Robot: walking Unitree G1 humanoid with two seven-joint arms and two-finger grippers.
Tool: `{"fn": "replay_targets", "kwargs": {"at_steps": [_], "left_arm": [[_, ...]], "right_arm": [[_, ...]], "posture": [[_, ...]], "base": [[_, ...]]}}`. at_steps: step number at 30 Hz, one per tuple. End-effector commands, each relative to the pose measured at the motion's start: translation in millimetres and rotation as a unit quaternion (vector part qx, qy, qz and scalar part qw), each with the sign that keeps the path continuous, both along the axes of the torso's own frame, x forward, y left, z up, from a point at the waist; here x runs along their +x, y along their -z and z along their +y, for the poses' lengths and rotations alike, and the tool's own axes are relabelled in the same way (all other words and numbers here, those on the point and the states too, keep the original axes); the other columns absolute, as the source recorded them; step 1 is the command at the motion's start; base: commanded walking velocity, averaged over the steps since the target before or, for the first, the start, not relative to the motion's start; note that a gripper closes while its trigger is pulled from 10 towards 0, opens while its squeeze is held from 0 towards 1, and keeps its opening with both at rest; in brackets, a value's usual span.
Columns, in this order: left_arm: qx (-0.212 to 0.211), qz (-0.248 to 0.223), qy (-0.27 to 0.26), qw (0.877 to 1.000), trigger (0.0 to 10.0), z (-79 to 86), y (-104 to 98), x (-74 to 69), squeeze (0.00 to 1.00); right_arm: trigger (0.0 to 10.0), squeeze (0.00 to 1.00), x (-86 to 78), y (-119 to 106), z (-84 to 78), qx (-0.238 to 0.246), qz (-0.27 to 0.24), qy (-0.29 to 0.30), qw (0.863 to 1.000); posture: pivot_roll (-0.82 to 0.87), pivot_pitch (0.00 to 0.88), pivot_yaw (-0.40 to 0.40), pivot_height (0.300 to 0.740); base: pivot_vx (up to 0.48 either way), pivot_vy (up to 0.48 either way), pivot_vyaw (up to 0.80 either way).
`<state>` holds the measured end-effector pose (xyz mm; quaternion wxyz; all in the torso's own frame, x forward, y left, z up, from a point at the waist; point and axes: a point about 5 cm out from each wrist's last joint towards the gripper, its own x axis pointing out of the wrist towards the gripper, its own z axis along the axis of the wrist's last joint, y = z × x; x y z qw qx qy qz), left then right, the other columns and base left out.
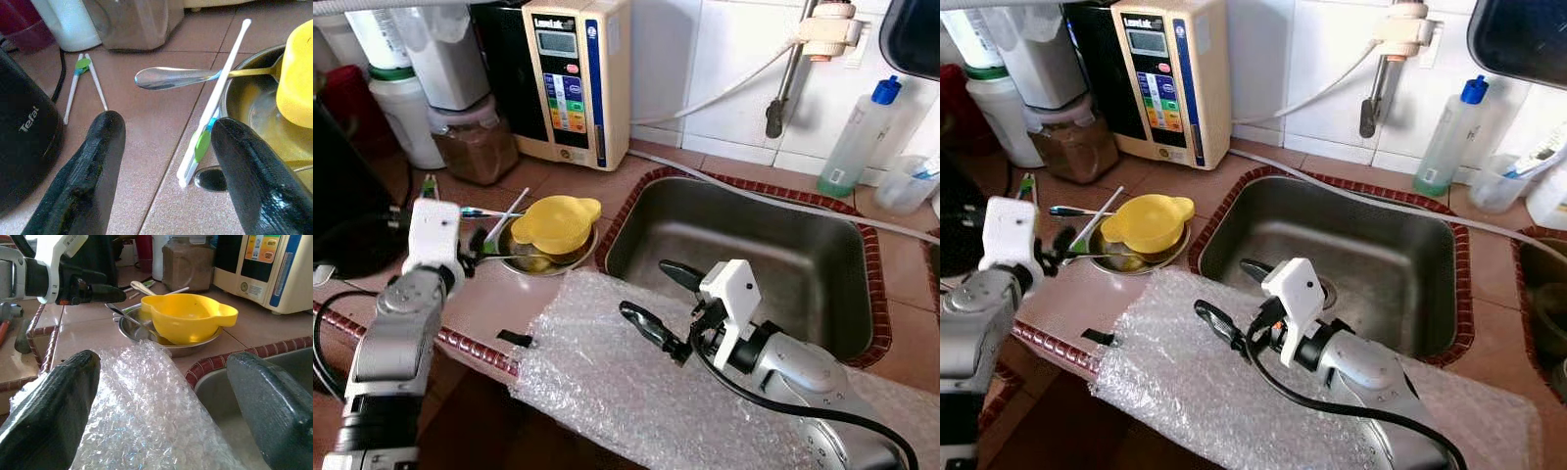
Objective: Kitchen organization
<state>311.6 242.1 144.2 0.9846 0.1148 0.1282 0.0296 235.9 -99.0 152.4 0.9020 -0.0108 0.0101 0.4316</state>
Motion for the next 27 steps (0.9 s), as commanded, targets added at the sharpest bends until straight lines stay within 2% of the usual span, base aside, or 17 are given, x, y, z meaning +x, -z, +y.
{"fn": "replay_targets", "kwargs": {"at_steps": [1, 5, 8, 10, 13, 19, 23, 24, 25, 26, 27], "left_arm": [[0.003, 0.004, 0.002, 1.0, 10.0, 4.5, -3, 1.4, 1.0], [0.011, 0.016, -0.003, 1.0, 10.0, 13.0, -4, 2.0, 1.0], [0.02, 0.004, -0.018, 1.0, 10.0, 20.1, -8, 1.6, 1.0], [0.025, -0.047, -0.049, 0.997, 10.0, 26.5, -22, 0.4, 1.0], [0.024, -0.075, -0.072, 0.994, 10.0, 28.7, -27, -3.5, 1.0], [0.015, -0.076, -0.095, 0.992, 10.0, 27.8, -17, -15.4, 1.0], [0.015, -0.106, -0.112, 0.988, 10.0, 19.5, -15, -22.9, 0.99], [0.011, -0.117, -0.113, 0.987, 10.0, 17.7, -16, -24.1, 0.89], [0.014, -0.124, -0.114, 0.986, 10.0, 15.9, -17, -25.7, 0.67], [0.016, -0.136, -0.115, 0.984, 10.0, 12.5, -18, -29.0, 0.4], [0.016, -0.136, -0.115, 0.984, 10.0, 12.5, -18, -29.0, 0.4]], "right_arm": [[10.0, 0.0, 0.9, 0, 1.4, -0.002, -0.004, -0.008, 1.0], [10.0, 0.0, 2.1, -1, 0.4, -0.005, -0.006, -0.008, 1.0], [10.0, 0.0, 2.0, -1, 0.1, -0.006, -0.007, -0.007, 1.0], [10.0, 0.0, 0.9, 0, 0.5, -0.004, -0.004, -0.006, 1.0], [10.0, 0.0, 0.2, 1, 1.3, -0.002, -0.002, -0.007, 1.0], [10.0, 0.0, 1.0, 2, 2.1, -0.001, -0.001, -0.008, 1.0], [10.0, 0.0, 1.2, 3, 3.4, 0.001, -0.001, -0.011, 1.0], [10.0, 0.0, 1.2, 3, 3.6, 0.001, -0.001, -0.011, 1.0], [10.0, 0.0, 1.4, 3, 3.6, 0.001, -0.001, -0.011, 1.0], [10.0, 0.0, 1.7, 3, 3.6, 0.0, 0.0, -0.012, 1.0], [10.0, 0.0, 1.7, 3, 3.6, 0.0, 0.0, -0.012, 1.0]], "posture": [[-0.08, 0.007, 0.05, 0.74], [-0.08, 0.005, 0.051, 0.74], [-0.08, 0.006, 0.051, 0.74], [-0.07, 0.008, 0.054, 0.74], [-0.07, 0.011, 0.054, 0.74], [-0.06, 0.015, 0.055, 0.74], [-0.05, 0.017, 0.052, 0.74], [-0.05, 0.016, 0.052, 0.74], [-0.05, 0.017, 0.051, 0.74], [-0.05, 0.017, 0.051, 0.74], [-0.05, 0.017, 0.051, 0.74]], "base": [[0.0, 0.0, 0.0], [0.0, 0.0, 0.0], [0.0, 0.0, 0.0], [0.0, 0.0, 0.0], [0.0, 0.0, 0.0], [0.0, 0.0, 0.0], [0.0, 0.0, 0.0], [0.0, 0.0, 0.0], [0.0, 0.0, 0.0], [0.0, 0.0, 0.0], [0.0, 0.0, 0.0]]}}
